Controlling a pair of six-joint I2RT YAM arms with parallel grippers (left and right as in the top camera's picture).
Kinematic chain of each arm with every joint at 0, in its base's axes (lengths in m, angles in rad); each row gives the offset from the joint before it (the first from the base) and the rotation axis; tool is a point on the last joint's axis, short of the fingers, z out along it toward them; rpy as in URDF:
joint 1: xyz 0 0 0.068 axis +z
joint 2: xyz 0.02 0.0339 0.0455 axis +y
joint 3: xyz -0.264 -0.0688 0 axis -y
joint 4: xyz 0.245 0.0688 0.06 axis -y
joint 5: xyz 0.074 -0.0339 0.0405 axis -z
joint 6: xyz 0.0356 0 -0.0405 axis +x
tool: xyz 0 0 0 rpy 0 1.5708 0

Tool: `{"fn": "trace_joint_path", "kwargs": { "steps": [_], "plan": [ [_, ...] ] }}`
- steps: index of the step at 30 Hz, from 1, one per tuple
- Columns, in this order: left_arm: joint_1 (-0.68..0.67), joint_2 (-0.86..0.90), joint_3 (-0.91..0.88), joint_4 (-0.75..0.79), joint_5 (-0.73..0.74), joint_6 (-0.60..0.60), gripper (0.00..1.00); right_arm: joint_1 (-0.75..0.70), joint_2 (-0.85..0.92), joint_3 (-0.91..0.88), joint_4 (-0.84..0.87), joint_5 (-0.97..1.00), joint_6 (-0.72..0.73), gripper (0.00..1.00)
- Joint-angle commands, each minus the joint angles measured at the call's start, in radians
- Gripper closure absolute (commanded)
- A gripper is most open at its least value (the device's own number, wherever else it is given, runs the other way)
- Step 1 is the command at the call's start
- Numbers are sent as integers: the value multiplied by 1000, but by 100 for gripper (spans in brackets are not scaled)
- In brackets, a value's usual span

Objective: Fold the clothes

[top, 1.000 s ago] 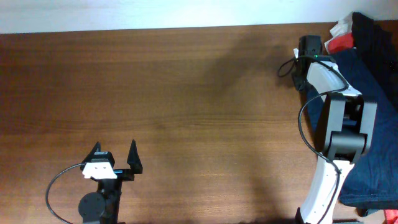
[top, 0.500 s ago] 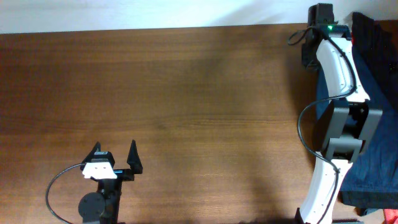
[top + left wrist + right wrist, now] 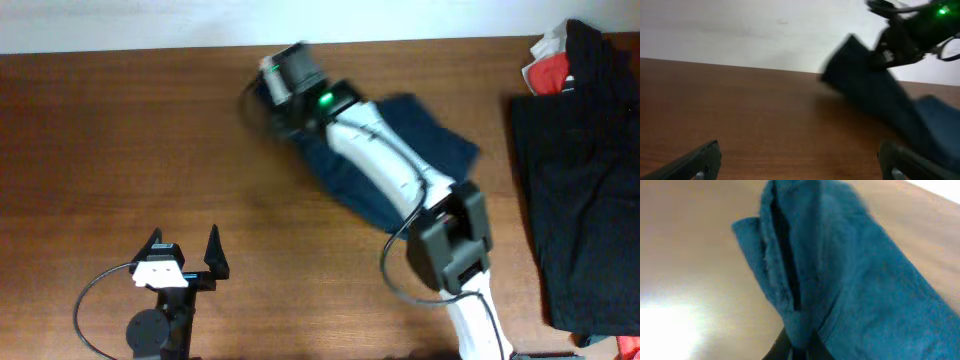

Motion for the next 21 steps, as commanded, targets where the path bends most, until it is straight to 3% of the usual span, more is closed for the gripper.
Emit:
{"fn": "trace_joint_path", "kwargs": {
  "steps": [1, 2, 3, 6, 8, 11, 13, 16, 19, 21],
  "plan": [
    [-5, -5, -6, -2, 0, -5, 1, 139, -56, 27, 19, -46, 64, 85],
    [-5, -5, -6, -2, 0, -5, 1, 166, -56, 27, 23, -45, 63, 72],
    [-5, -5, -6, -2, 0, -5, 1, 185, -56, 27, 29, -34, 63, 50],
    [-5, -5, -6, -2, 0, -5, 1, 183, -57, 64, -11, -11, 63, 47],
    [-5, -5, -6, -2, 0, -5, 1, 149, -57, 172, -163, 65, 63, 40],
    [-5, -5, -6, -2, 0, -5, 1, 56, -57, 328, -410, 181, 63, 22],
    [-5, -5, -6, -2, 0, -5, 1, -44, -57, 365, -583, 185, 52, 1],
    [-5, -5, -6, -2, 0, -5, 1, -166, -56, 328, -768, 259, 81, 1],
    [-5, -5, -6, -2, 0, -5, 1, -345, -55, 261, -790, 249, 249, 1],
    [-5, -5, -6, -2, 0, -5, 1, -473, -55, 171, -782, 119, 288, 1]
  ]
}}
